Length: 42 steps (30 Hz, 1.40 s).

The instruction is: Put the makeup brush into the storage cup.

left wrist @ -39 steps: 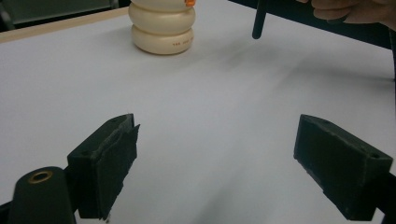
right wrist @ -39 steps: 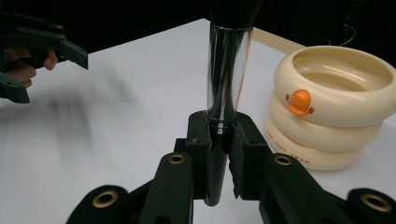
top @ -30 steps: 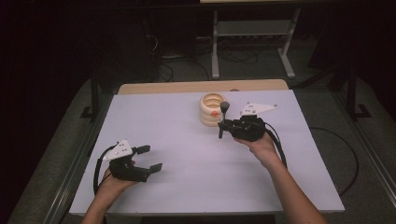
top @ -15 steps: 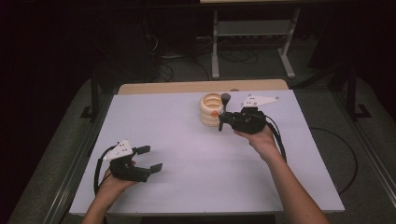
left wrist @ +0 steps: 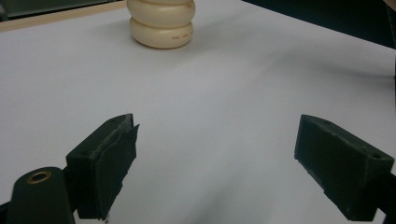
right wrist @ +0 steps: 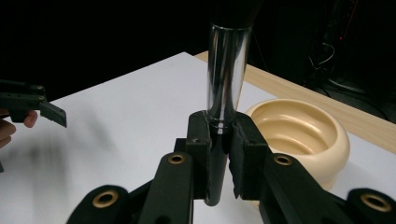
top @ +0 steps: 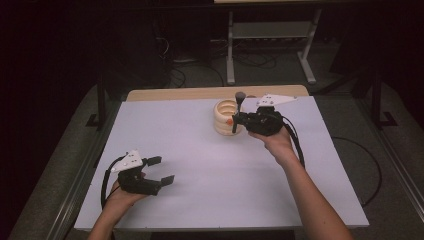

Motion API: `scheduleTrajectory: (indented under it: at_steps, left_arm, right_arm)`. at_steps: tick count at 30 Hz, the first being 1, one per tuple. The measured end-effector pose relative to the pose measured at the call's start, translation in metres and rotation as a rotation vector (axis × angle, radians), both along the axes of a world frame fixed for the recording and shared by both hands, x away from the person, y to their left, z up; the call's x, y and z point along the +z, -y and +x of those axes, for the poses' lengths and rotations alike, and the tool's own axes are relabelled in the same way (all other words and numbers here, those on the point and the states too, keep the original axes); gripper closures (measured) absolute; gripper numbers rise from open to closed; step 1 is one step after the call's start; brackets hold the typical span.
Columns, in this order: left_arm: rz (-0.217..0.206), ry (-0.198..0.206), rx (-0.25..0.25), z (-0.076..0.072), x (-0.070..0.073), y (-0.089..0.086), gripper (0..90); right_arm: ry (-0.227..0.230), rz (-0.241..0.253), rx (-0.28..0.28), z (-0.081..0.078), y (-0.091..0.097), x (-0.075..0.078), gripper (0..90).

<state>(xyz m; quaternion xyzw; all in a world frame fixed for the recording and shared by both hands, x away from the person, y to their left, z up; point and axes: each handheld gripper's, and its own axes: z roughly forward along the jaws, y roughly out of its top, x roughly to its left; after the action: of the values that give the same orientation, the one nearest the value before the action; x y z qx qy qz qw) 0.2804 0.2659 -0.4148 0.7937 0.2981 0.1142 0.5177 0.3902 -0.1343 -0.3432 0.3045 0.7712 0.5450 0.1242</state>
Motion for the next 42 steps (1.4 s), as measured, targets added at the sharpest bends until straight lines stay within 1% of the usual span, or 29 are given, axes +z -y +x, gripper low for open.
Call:
scheduleTrajectory:
  at_steps: [8,17,21,26,32,33,35,42]
  left_arm:
    - [-0.006,-0.005,0.005,0.000,0.000,0.000,12.5]
    - [-0.001,-0.004,0.002,0.000,0.000,0.000,12.5]
    - [-0.008,-0.005,0.004,0.000,0.000,0.000,12.5]
    - [-0.013,-0.006,0.004,0.000,-0.001,0.000,12.5]
    - [-0.015,-0.006,0.004,0.000,-0.001,0.000,12.5]
    - [-0.014,-0.006,0.004,0.000,-0.001,0.000,12.5]
    - [-0.009,-0.005,0.002,0.001,-0.001,0.000,12.5]
    - [-0.013,-0.010,0.006,0.000,-0.001,0.000,12.5]
  right_arm:
    - [0.006,0.005,-0.008,0.006,-0.003,0.004,78.0]
    - [0.011,0.013,-0.031,0.016,-0.004,0.008,78.0]
    - [0.010,0.019,-0.045,0.021,-0.005,0.008,78.0]
    - [0.013,0.011,-0.063,0.028,-0.007,0.008,78.0]
    - [0.021,0.012,-0.088,0.036,-0.010,0.009,78.0]
    - [0.024,0.004,-0.091,0.038,-0.010,0.009,78.0]
    - [0.026,0.002,-0.094,0.040,-0.011,0.009,78.0]
    - [0.034,-0.011,-0.114,0.047,-0.015,0.007,78.0]
